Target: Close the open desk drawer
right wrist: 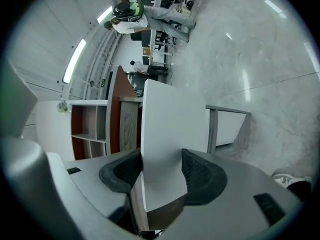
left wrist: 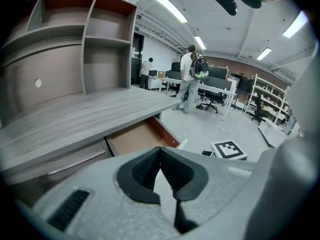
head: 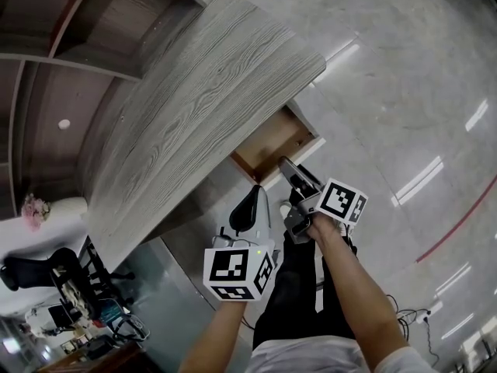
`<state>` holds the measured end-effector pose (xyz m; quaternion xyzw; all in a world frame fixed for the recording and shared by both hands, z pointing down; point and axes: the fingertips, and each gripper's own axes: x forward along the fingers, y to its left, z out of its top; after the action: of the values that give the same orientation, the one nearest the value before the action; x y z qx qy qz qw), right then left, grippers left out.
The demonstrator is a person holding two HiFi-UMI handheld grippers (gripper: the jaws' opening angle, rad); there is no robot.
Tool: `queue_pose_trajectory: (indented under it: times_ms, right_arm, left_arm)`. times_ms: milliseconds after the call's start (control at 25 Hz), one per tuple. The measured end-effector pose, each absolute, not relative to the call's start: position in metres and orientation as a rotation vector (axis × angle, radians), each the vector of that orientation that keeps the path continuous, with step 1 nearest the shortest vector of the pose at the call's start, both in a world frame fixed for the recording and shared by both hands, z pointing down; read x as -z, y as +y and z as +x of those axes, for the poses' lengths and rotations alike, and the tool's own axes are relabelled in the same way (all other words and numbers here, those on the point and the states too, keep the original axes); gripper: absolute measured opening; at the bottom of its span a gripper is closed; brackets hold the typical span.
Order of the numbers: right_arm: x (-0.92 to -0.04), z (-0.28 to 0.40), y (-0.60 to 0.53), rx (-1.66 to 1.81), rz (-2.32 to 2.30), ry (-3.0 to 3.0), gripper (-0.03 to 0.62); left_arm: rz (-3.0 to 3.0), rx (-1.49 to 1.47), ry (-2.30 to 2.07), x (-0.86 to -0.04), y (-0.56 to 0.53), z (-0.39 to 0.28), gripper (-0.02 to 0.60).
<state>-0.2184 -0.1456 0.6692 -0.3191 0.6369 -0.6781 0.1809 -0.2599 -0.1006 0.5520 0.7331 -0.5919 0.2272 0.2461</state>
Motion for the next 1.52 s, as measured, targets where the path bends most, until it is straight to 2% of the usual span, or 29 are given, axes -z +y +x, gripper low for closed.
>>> queue_pose_trajectory:
  times_ms: [720,1520]
  right_arm:
    - [-0.624,-0.216,-0.147,1.875,-0.882,1.795,0.238]
    - [-0.623,-0.246,-0.184,1.89,-0.834,1.819,0.235]
  left_arm:
    - [2.023,-0.579,-1.638,-0.53,-0.1,-0.263,0.005]
    - [2.037,-0.592,-1.614,-0.53,-0.116,-0.272,0.005]
